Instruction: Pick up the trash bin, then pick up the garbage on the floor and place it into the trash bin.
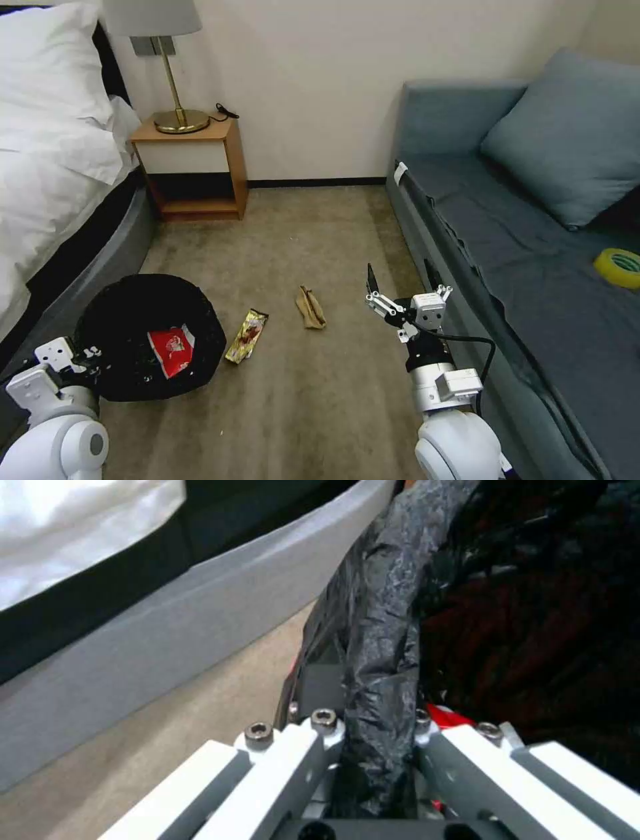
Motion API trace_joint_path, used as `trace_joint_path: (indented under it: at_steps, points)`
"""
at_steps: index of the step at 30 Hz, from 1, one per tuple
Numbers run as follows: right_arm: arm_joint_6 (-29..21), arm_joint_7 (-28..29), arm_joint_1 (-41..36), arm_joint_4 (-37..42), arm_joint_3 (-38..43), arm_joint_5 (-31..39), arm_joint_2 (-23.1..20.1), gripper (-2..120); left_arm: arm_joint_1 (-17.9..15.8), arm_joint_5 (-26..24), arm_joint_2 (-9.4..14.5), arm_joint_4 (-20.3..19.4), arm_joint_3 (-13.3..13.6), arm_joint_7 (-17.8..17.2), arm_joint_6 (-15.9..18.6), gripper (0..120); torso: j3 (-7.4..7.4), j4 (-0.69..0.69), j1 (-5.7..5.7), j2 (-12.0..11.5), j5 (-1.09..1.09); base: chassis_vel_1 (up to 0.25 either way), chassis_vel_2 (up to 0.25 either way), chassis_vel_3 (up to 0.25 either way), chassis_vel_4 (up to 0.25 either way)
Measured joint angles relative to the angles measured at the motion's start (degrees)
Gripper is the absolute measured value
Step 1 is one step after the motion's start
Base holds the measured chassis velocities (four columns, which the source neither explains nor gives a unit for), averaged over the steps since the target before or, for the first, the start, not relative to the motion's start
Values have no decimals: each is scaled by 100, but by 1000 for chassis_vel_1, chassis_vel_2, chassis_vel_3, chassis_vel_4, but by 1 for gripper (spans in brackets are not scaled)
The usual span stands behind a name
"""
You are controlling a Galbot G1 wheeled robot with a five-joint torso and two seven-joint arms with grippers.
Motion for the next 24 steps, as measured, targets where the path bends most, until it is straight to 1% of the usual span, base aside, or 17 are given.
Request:
trace_joint_path:
  at_steps: [15,20,24]
  points:
    - [-4,18,57,-76,-110,2,-22,100,42,1,7,-10,-15,-4,-4,3,0,0,0,0,1,-189,175,181,-177]
    - [-6,17,109,-97,-154,19,-50,100,43,2,2,-5,-14,-4,-15,3,0,0,0,0,0,-124,138,126,-144]
    - [-8,15,159,-124,-198,36,-62,100,43,5,-3,2,-12,-4,-18,3,0,-1,0,0,0,-46,57,51,-30]
